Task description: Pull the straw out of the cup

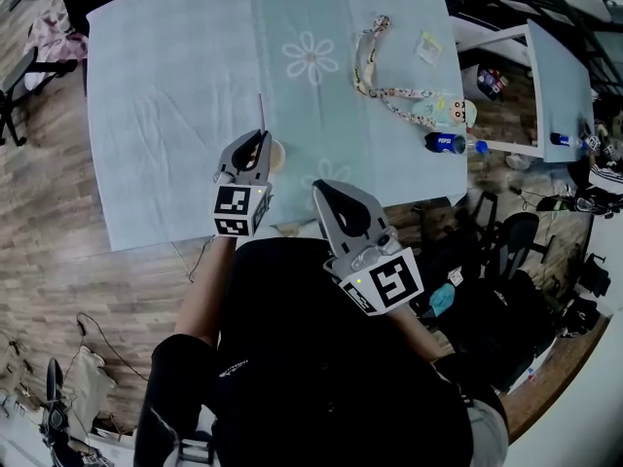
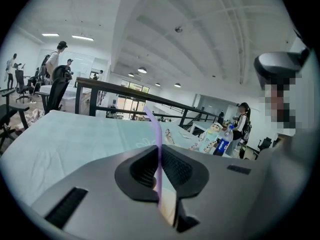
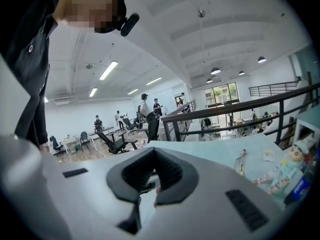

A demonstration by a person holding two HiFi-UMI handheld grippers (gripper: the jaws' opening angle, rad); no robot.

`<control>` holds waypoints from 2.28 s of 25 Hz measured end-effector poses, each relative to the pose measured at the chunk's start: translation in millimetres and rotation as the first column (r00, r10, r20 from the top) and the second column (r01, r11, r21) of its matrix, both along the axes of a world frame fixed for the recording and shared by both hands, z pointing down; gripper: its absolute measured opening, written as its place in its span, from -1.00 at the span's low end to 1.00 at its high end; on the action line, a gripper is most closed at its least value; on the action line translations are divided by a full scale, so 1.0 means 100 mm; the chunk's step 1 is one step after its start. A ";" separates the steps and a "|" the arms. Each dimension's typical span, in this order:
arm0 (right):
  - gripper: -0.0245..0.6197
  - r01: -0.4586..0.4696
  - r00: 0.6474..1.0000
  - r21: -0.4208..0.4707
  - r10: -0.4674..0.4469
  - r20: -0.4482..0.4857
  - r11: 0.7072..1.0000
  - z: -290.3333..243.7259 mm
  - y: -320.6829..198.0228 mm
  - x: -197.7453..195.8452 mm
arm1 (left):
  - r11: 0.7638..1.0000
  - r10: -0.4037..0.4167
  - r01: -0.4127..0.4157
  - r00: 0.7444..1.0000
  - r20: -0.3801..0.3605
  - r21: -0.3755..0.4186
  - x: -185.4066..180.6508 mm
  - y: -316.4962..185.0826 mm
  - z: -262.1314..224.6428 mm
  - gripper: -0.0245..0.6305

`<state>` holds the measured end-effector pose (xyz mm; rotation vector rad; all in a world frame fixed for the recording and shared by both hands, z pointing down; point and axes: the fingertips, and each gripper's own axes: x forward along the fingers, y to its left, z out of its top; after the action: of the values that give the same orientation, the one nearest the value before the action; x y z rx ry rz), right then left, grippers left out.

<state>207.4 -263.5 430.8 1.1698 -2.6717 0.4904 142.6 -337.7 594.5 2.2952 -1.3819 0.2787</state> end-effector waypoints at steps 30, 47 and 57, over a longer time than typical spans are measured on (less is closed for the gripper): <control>-0.90 0.025 0.997 0.173 -0.036 0.061 0.985 -0.44 0.39 -0.53 | 0.920 -0.030 0.077 0.991 -0.128 0.385 -0.69 0.77 -2.04 -0.84; -0.90 0.013 0.997 0.241 -0.030 0.068 0.970 -0.65 0.39 -0.58 | 0.837 0.044 0.072 0.979 -0.198 0.543 -0.76 0.97 -2.77 -0.84; -0.90 0.007 0.998 0.259 -0.022 0.054 0.966 -0.68 0.38 -0.57 | 0.864 0.052 0.031 0.988 -0.149 0.503 -0.73 1.01 -2.59 -0.84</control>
<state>150.3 -225.2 362.7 1.2164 -2.8577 0.1770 69.5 -236.6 335.6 2.6665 -1.4918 -0.3001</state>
